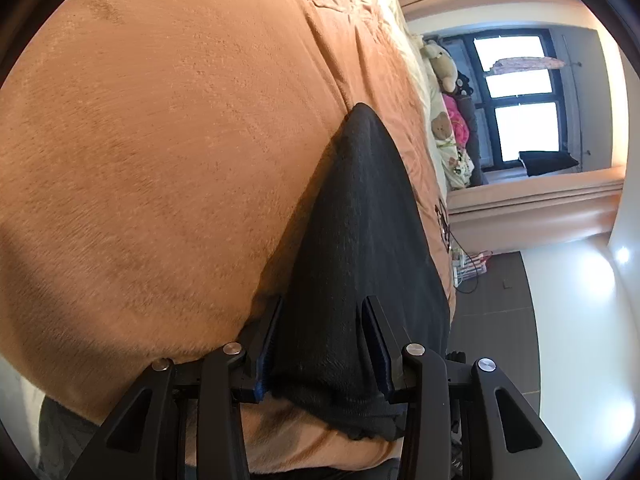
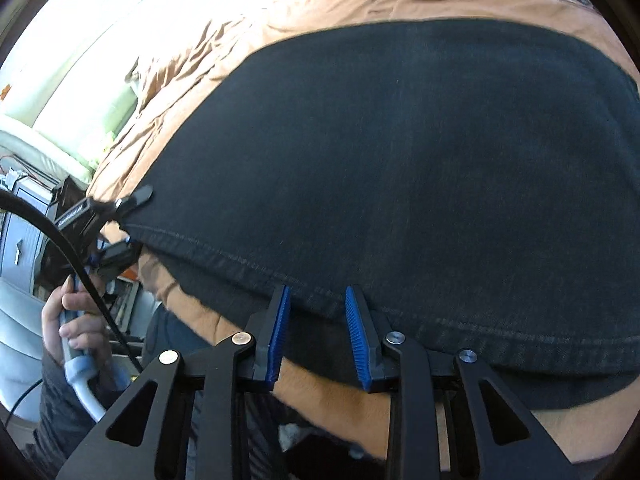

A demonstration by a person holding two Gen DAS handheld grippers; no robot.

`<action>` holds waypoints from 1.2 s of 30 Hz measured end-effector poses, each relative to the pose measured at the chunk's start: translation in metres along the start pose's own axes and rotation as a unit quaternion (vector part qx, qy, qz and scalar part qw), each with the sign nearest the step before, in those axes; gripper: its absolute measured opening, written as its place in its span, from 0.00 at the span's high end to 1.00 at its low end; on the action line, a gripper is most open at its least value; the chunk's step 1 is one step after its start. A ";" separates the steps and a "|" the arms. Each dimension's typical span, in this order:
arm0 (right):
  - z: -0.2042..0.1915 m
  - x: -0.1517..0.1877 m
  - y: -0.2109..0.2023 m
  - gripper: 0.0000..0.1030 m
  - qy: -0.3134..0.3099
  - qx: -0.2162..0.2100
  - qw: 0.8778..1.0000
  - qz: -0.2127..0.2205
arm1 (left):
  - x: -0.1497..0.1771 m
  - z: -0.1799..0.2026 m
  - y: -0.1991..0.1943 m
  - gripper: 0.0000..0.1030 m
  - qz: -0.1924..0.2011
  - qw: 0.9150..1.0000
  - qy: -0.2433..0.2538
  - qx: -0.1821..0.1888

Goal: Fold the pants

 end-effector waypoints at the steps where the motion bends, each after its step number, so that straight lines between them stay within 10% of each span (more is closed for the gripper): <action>1: -0.002 -0.002 0.000 0.88 -0.002 0.003 1.000 0.000 | 0.003 0.000 -0.001 0.67 0.002 1.000 -0.001 -0.001; 36: 0.013 -0.156 0.062 0.97 0.037 0.064 0.996 0.052 | 0.014 -0.006 -0.009 0.76 0.051 0.996 -0.071 -0.033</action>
Point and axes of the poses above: each gripper's, at about its wrist camera, not at the fingertips, and y roughly the way its jaws point, z to its right, x to its underside, the point moved 5 cm from there along y, roughly the way its jaws point, and after that the axes turned 13 degrees about y, right-handed, at the moved point
